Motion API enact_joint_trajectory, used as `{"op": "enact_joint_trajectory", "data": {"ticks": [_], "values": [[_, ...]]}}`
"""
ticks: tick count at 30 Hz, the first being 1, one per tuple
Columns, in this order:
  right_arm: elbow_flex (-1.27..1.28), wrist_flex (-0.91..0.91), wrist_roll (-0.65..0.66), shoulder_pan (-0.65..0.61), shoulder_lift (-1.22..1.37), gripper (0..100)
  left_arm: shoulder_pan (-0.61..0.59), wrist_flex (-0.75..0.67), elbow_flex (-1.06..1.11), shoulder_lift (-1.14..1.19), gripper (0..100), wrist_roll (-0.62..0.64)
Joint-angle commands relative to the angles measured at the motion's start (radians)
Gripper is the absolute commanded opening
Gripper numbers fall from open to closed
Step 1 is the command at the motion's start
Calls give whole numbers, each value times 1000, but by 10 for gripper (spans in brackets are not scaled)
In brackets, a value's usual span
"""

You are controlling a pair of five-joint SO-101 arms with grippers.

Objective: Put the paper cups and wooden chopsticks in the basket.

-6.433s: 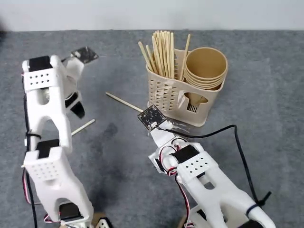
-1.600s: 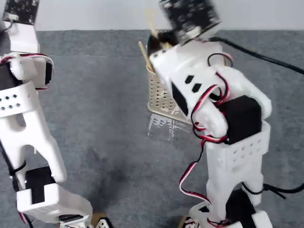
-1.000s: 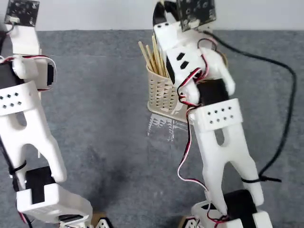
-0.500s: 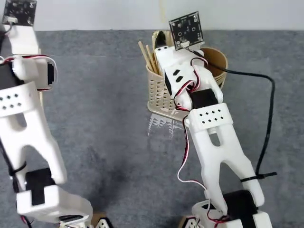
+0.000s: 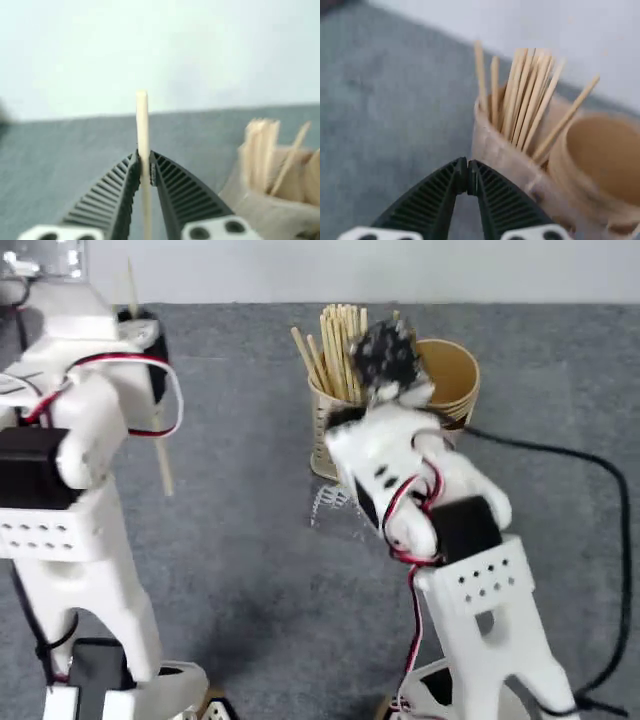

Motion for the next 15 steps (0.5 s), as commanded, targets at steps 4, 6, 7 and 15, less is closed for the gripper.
{"op": "enact_joint_trajectory", "data": {"ticks": [4, 6, 7, 15], "values": [[325, -30, -9, -4, -157, 9, 140, -176, -31, -37, 12, 66], [420, -76, -9, -2, -206, 9, 184, -216, -31, -37, 12, 83], [462, -90, -9, 4, -232, 9, 207, -239, -31, -35, 12, 94], [686, -107, 5, 38, -430, 8, 333, -635, 182, -35, 12, 137]]}}
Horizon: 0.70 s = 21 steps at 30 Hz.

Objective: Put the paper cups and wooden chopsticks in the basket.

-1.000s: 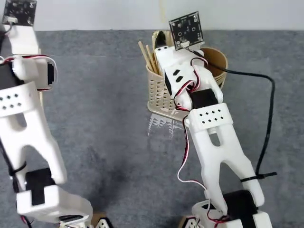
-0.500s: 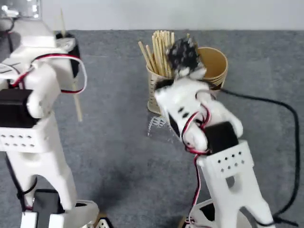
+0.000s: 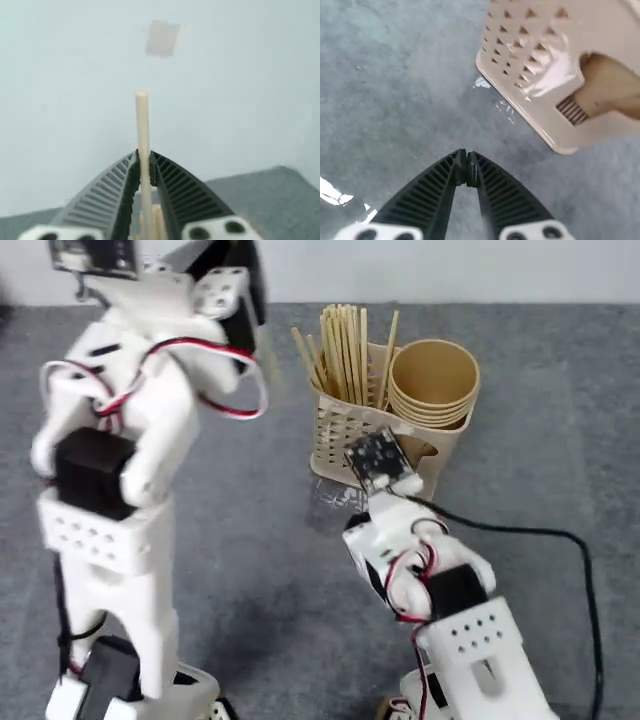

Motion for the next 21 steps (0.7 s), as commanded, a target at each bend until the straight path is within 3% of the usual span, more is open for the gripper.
{"op": "enact_joint_trajectory", "data": {"ticks": [1, 6, 11, 15, 21], "values": [[61, -33, 23, 10, -90, 8, 51, -247, 140, -37, 12, 11], [198, -177, 81, 7, -147, 8, 94, -545, 377, -37, 12, 12], [235, -219, 84, 5, -163, 8, 104, -730, 558, -41, 12, 12], [235, -219, 84, 5, -163, 8, 103, -746, 645, -46, 23, 9], [235, -219, 84, 5, -163, 8, 100, -634, 667, -49, 185, 8]]}}
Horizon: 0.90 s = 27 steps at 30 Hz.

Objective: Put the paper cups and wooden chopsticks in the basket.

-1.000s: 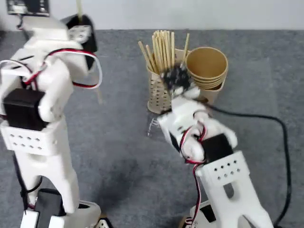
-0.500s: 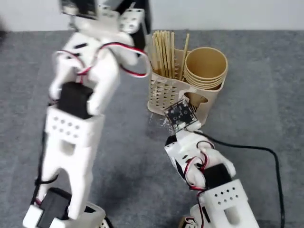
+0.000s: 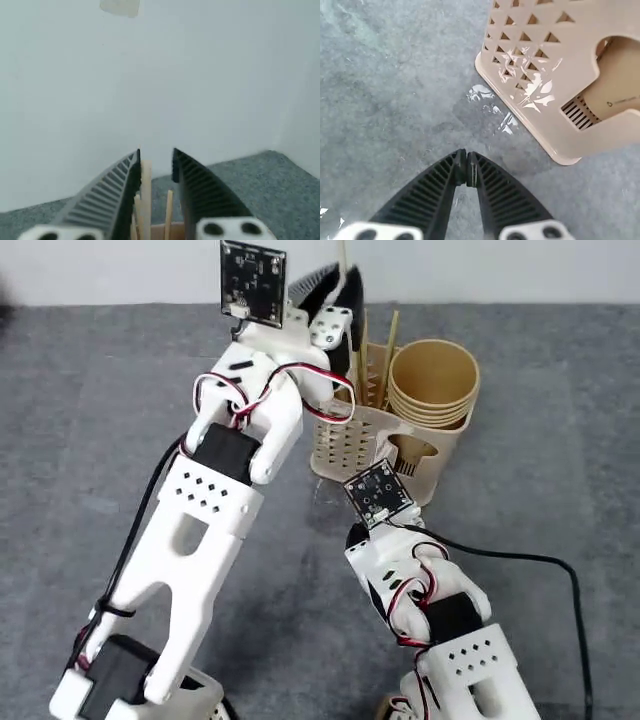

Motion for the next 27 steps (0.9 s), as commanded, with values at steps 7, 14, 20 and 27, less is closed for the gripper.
{"op": "enact_joint_trajectory", "data": {"ticks": [7, 14, 20, 27], "values": [[-8, -25, 6, 8, -28, 8, -25, 199, -76, -189, 179, 2], [-60, 41, -8, 16, -30, 8, -31, 460, -73, -373, 8, -28], [-305, 325, -121, 90, -33, 8, -31, 709, -50, -565, 12, -115], [-295, 426, -137, 223, -272, 8, -40, 706, 269, -953, 11, -153]]}}
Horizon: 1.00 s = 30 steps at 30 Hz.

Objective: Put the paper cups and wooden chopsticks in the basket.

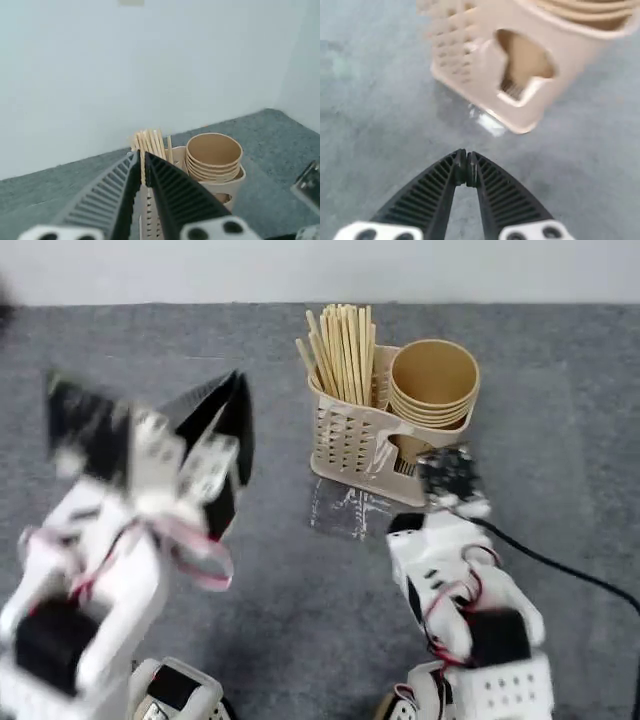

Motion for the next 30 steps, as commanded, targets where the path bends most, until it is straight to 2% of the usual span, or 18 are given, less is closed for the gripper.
{"op": "enact_joint_trajectory", "data": {"ticks": [1, 5, 9, 15, 21, 28, 30], "values": [[-11, 64, -8, 28, -173, 8, -40, -49, 196, -230, 11, -60], [75, 107, -6, 33, -349, 8, -153, -143, 463, -436, 11, -81], [192, 105, -6, 35, -499, 8, -255, -178, 704, -620, 11, -84], [298, 62, -8, 35, -501, 8, -331, -180, 995, -879, 12, -149], [468, -50, -9, 35, -507, 8, -397, -192, 1168, -859, 12, -163], [674, -139, -14, 35, -507, 8, -413, -376, 1461, -859, 13, -167], [690, -156, -14, 35, -506, 8, -414, -356, 1475, -847, 13, -161]]}}
